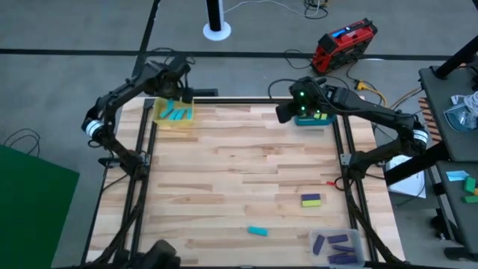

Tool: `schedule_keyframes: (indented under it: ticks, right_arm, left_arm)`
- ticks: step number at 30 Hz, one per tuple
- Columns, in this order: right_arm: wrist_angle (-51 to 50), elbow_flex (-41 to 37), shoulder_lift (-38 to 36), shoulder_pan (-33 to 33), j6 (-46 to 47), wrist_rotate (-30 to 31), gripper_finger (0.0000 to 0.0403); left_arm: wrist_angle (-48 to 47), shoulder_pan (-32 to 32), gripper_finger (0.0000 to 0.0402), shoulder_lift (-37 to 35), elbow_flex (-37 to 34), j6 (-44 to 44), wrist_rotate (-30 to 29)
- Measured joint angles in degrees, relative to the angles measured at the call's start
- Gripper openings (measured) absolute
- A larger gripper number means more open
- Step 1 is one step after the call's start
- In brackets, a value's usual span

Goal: Sort blocks
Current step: Put the light blue block into the yellow bin, then put the blue block into the transparent bin

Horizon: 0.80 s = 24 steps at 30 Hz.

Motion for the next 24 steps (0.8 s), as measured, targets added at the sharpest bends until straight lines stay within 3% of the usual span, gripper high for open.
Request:
schedule_keyframes:
  ticks: [10, 24]
  right_arm:
    - [0.0, 0.0, 0.0, -1.2, -0.2, 0.0, 0.0013]
    - [-1.2, 0.0, 0.0, -1.2, -1.6, 0.0, 0.0013]
  left_arm:
    - [11.3, 2.7, 0.0086, 3.0, -13.2, -1.9, -1.5]
    - [15.2, 3.8, 0.0128, 3.7, -16.1, -2.0, -1.7]
